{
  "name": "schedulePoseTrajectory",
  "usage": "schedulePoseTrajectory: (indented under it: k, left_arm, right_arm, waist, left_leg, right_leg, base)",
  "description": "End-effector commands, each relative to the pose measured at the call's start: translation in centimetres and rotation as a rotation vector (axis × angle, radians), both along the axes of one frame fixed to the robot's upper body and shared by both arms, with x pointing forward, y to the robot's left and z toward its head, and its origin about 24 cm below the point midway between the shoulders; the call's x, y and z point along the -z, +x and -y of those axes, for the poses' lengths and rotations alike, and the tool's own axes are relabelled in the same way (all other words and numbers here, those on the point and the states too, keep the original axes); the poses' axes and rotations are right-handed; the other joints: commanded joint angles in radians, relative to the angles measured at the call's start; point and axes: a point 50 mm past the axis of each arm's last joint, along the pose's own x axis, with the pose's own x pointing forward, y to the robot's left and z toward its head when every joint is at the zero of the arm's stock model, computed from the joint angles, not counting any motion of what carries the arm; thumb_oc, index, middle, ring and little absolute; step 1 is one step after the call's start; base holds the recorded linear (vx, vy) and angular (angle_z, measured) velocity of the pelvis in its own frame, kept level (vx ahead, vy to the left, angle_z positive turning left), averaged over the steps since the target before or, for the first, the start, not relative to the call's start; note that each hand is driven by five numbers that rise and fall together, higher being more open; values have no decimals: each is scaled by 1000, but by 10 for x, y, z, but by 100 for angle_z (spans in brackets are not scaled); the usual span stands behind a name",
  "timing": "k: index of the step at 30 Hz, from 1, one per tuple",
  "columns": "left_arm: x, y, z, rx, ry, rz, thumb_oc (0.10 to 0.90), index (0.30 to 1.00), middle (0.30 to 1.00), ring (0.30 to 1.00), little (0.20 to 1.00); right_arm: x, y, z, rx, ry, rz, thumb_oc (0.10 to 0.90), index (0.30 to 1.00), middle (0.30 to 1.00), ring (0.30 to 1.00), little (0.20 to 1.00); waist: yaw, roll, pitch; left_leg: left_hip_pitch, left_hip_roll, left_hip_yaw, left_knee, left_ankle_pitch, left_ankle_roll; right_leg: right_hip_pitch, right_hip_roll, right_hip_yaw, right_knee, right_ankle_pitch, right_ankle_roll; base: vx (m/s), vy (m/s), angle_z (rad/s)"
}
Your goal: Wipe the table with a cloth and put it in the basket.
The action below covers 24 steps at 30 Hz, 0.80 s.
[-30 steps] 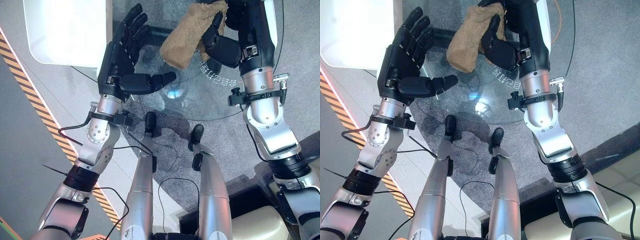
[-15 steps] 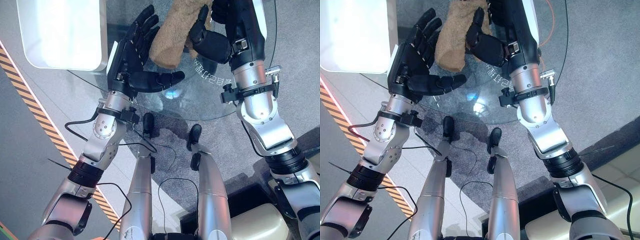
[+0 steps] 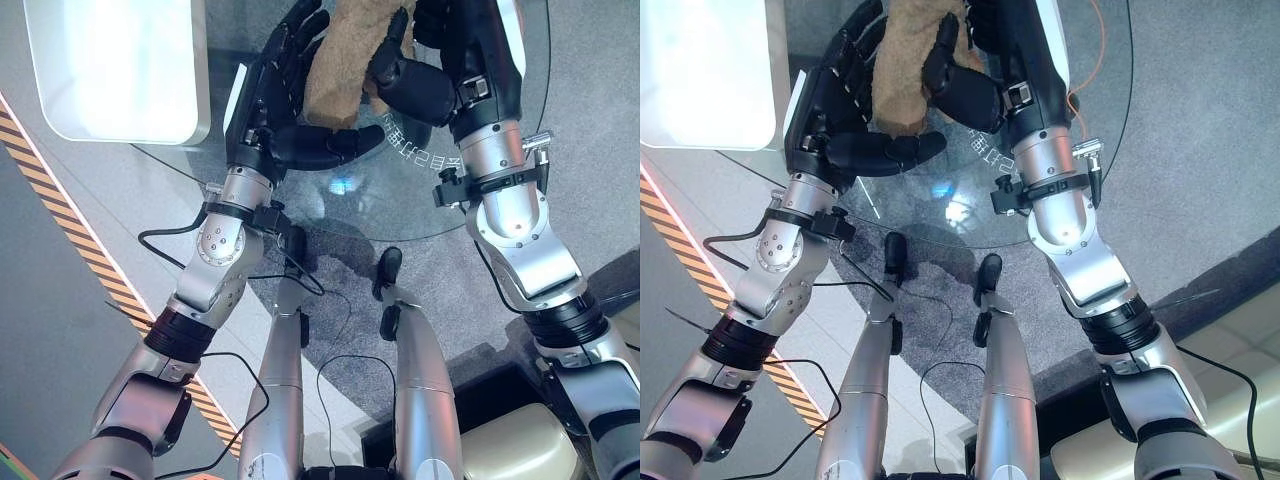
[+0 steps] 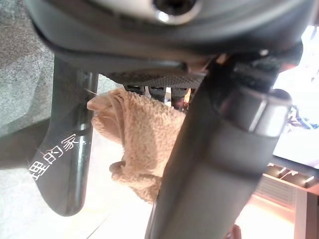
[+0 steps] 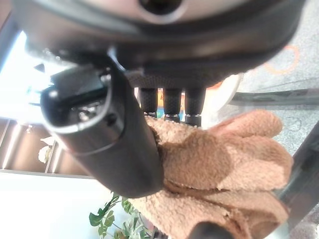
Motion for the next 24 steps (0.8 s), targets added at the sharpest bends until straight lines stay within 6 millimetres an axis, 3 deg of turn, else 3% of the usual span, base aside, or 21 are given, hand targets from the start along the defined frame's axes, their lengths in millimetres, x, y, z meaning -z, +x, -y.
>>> schedulePoseTrajectory:
  k: [1, 19, 20, 22, 23, 24]
  left_arm:
    - [-55, -21, 27, 108, -23, 268, 800, 900, 900, 900, 900]
    - [-64, -22, 41, 110, 2, 290, 800, 900, 900, 900, 900]
    - [-63, -21, 42, 110, 3, 290, 720, 832, 832, 832, 820]
    - [-63, -21, 42, 108, 6, 292, 668, 787, 787, 787, 768]
    - [-63, -21, 42, 107, 7, 293, 504, 646, 646, 646, 604]
    - [-63, -21, 42, 106, 7, 292, 440, 592, 592, 592, 540]
  right_arm:
    - [-75, -82, -33, -341, 56, 480, 100, 300, 300, 300, 200]
    - [-74, -85, -44, -414, 46, 468, 100, 300, 300, 300, 200]
    - [-73, -85, -44, -416, 46, 466, 100, 300, 300, 300, 200]
    - [-73, -85, -45, -421, 44, 465, 100, 300, 300, 300, 200]
    - [-73, -85, -45, -425, 44, 464, 100, 300, 300, 300, 200]
    - [-73, -85, -46, -428, 43, 462, 100, 300, 300, 300, 200]
  waist:
    - [-6, -18, -23]
    - [-14, -20, -23]
    - [-14, -20, -23]
    - [-15, -20, -23]
    - [-14, -21, -23]
    - [-14, -21, -23]
  left_leg:
    - [58, -72, 119, 84, -115, 77]
    - [54, -67, 121, 91, -114, 74]
    - [53, -66, 122, 92, -114, 74]
    - [54, -66, 122, 93, -115, 73]
    - [55, -66, 122, 93, -116, 74]
    - [55, -66, 122, 95, -116, 74]
  right_leg:
    - [103, 94, 0, -238, 166, 26]
    - [100, 94, 7, -230, 163, 26]
    - [100, 94, 7, -229, 163, 26]
    - [100, 94, 7, -229, 162, 27]
    - [101, 94, 7, -228, 161, 26]
    - [102, 94, 7, -227, 161, 26]
  base:
    - [0, 0, 0]
    - [0, 0, 0]
    - [0, 0, 0]
    - [0, 0, 0]
    - [0, 0, 0]
    - [0, 0, 0]
